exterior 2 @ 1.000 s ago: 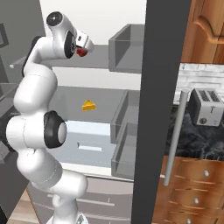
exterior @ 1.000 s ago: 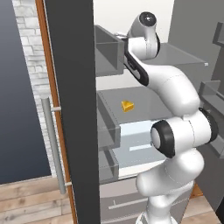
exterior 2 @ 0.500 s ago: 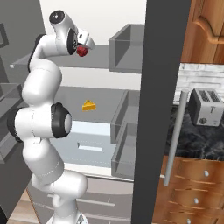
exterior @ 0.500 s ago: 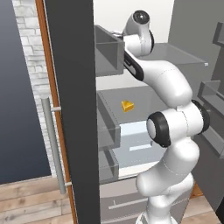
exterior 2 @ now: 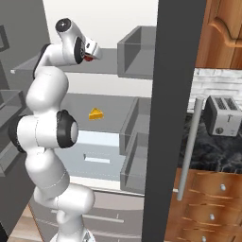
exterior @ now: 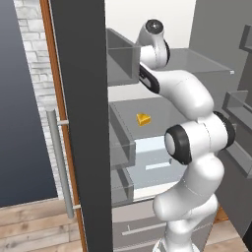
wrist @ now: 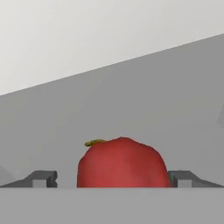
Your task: Take the cheese, fish, and bell pepper from the fridge and place them on the plate on the dining counter to create an appetizer plate.
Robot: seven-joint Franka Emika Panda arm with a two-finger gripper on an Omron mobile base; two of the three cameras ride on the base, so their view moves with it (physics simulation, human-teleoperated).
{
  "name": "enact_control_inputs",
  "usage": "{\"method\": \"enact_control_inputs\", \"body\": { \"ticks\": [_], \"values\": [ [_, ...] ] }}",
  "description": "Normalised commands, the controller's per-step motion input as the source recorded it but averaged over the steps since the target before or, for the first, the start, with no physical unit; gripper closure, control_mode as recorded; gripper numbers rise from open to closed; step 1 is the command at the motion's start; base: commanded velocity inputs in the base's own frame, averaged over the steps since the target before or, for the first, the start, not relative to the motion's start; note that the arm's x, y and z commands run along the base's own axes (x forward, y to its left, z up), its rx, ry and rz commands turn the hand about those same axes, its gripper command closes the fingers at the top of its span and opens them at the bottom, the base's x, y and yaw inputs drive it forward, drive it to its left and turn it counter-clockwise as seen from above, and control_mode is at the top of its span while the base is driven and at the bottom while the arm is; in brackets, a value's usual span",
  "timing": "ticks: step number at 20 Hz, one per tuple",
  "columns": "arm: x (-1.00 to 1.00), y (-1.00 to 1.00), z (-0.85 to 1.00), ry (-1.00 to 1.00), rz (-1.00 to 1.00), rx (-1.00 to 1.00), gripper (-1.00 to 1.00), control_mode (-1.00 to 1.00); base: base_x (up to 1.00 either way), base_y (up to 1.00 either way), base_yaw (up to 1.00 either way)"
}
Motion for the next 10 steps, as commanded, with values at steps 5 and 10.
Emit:
{"method": "enact_control_inputs", "body": {
  "ticks": [5, 10],
  "values": [
    [0.43, 0.00, -0.41, 0.00, 0.00, 0.00, -1.00, -1.00, 0.00, 0.00, 0.00],
    [0.24, 0.00, -0.54, 0.00, -0.03, 0.00, -1.00, -1.00, 0.00, 0.00, 0.00]
  ]
}}
